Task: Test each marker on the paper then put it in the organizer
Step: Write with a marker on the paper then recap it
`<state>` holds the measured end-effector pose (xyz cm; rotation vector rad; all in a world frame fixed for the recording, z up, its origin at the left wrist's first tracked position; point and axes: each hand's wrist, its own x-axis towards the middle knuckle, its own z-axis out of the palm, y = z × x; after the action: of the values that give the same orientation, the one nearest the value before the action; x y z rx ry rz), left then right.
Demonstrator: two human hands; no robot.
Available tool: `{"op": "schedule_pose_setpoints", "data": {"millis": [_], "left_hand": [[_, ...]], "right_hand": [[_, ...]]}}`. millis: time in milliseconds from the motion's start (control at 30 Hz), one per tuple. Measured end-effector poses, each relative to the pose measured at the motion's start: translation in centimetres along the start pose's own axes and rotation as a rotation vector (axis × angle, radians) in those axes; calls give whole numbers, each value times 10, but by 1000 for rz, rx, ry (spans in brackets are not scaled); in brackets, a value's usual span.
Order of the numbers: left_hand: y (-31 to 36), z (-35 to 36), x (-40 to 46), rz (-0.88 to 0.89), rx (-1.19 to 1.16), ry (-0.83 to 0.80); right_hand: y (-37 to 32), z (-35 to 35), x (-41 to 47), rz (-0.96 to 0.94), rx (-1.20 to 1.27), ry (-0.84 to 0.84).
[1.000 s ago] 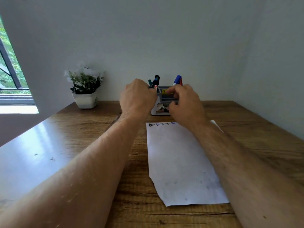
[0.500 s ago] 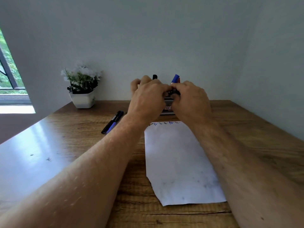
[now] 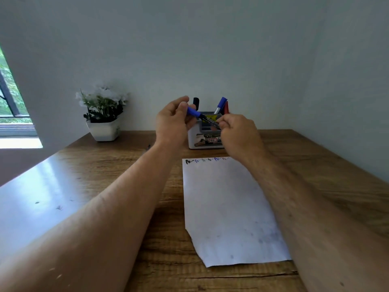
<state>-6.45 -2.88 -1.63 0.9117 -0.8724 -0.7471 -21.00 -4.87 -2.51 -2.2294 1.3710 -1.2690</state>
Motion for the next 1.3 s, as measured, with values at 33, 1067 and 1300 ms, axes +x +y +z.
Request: {"op": "schedule_pose_setpoints", "data": {"millis": [33, 1067, 1300], "left_hand": [[1, -2, 1, -13, -53, -6], [11, 3, -6, -75, -289, -192], [14, 2, -5, -63, -362, -74]], "right_hand": [[0, 1, 0, 5, 16, -12], [8, -11, 0, -142, -150, 152], [9, -12, -5, -116, -79, 164]]}}
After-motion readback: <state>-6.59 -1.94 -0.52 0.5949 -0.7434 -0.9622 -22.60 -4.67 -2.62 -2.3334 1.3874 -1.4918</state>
